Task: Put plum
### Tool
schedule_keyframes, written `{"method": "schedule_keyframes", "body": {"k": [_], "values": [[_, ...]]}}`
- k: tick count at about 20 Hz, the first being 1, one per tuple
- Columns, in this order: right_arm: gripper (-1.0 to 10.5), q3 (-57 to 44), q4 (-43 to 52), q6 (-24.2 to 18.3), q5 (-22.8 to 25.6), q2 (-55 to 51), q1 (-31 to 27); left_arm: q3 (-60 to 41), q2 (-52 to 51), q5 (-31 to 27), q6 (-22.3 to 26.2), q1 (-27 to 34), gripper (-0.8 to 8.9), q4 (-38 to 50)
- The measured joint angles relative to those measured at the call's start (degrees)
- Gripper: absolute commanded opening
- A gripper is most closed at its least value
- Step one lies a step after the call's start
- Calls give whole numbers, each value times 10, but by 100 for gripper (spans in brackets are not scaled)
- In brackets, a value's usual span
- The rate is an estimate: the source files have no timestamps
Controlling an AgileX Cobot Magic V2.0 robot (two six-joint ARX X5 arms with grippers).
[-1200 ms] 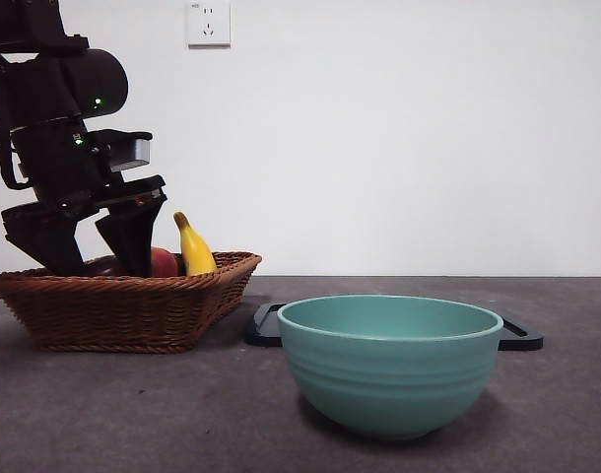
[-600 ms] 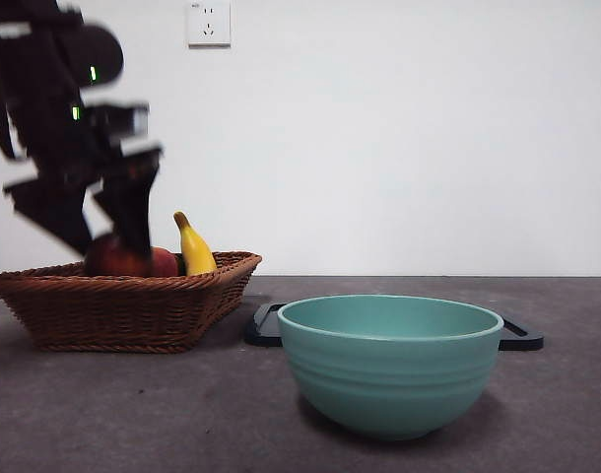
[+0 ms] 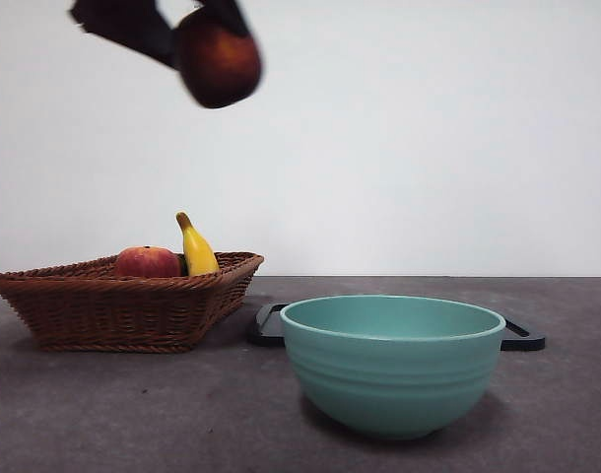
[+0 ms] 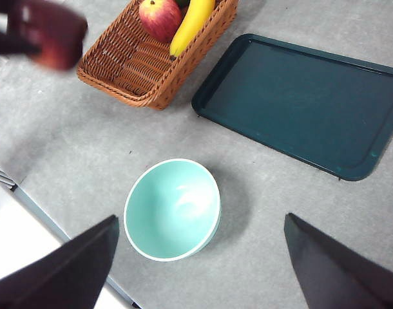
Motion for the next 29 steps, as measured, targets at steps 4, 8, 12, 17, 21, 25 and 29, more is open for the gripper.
{"method": "schedule_keyframes", "body": {"k": [4,8,12,17,21,25,29], "values": [[413,0,0,0,1,0,0,0,38,0,0,-73,236,5],[413,0,0,0,2,0,0,0,105,-1,18,-122,236,15],[413,0,0,0,2,0,0,0,176,-14,32,-153,236,47],[413,0,0,0,2,0,0,0,248,-82,59,-183,236,57],[413,0,0,0,2,0,0,0,277,-89,65,-193,237,81],[413,0,0,0,2,0,0,0,291,-101,78,-200,250,83],[413,0,0,0,2,0,0,0,295,-104,85,-205,388,83]]}}
